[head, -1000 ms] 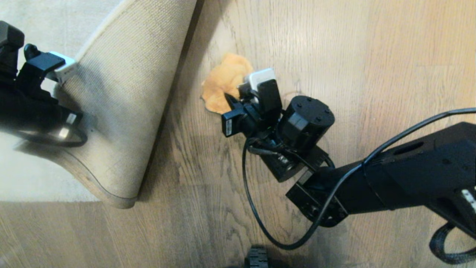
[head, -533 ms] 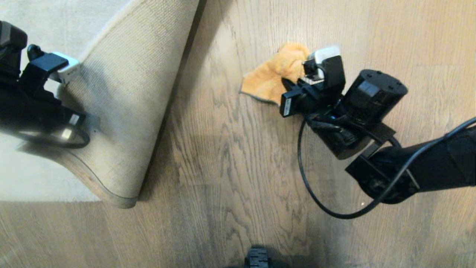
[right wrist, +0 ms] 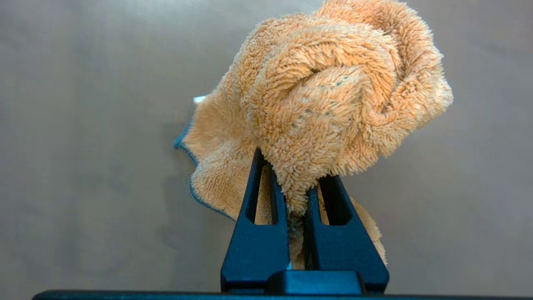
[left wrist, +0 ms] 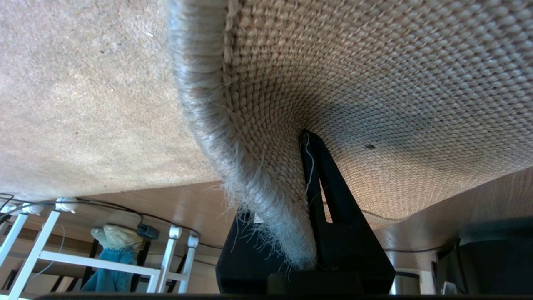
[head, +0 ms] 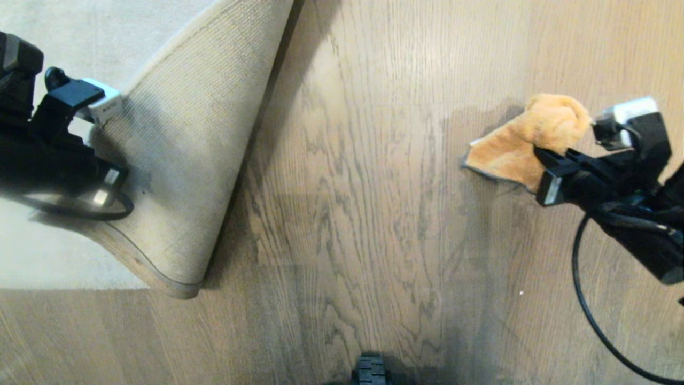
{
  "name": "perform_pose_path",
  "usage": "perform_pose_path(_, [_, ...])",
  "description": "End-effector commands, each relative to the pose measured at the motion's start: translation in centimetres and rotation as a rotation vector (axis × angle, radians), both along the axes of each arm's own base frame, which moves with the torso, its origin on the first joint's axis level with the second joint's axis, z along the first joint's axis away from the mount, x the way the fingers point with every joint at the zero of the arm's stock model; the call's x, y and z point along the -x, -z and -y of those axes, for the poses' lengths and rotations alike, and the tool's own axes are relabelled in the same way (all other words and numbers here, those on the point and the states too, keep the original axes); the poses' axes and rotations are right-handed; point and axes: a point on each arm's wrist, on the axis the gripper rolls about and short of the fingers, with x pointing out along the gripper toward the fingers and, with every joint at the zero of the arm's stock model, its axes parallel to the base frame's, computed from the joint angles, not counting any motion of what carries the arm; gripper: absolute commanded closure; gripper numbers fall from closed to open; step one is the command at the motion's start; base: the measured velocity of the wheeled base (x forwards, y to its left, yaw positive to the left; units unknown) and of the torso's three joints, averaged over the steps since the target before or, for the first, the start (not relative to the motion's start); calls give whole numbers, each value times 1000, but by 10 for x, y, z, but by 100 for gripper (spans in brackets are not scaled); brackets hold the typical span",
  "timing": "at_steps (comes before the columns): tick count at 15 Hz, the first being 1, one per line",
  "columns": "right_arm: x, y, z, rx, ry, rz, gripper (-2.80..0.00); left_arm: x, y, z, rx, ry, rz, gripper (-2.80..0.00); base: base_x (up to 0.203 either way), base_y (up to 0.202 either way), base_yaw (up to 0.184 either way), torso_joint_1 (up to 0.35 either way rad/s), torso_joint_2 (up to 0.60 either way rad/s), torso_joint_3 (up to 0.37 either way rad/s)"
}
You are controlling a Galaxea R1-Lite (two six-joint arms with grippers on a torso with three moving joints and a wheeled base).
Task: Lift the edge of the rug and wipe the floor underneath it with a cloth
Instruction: Lay down the carpet
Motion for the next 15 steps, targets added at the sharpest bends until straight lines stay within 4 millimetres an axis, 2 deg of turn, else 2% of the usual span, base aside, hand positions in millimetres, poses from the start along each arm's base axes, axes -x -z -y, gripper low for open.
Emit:
perform_pose_path(1, [38, 0, 40, -6, 136, 32, 0, 0, 0, 1, -3, 3, -3, 0, 0, 0, 0, 0, 0, 0])
perform_pose_path(3, [66, 13, 67, 1, 268, 9, 0, 0, 0, 3, -3, 12, -3, 0, 0, 0, 0, 0, 0, 0])
perform_pose_path(5, [100, 34, 81, 6, 361, -26, 0, 0, 0, 4, -3, 15, -3, 0, 0, 0, 0, 0, 0, 0])
perform_pose_path(7, [130, 53, 83, 9, 397, -47, 0, 1, 0, 4, -4, 13, -2, 0, 0, 0, 0, 0, 0, 0])
perform_pose_path(11, [176, 73, 80, 14, 432, -121, 0, 1, 3, 5, -16, -2, -11, 0, 0, 0, 0, 0, 0, 0])
perform_pose_path(15, [226, 104, 73, 19, 329, -141, 0, 1, 3, 5, -14, -4, -11, 0, 0, 0, 0, 0, 0, 0])
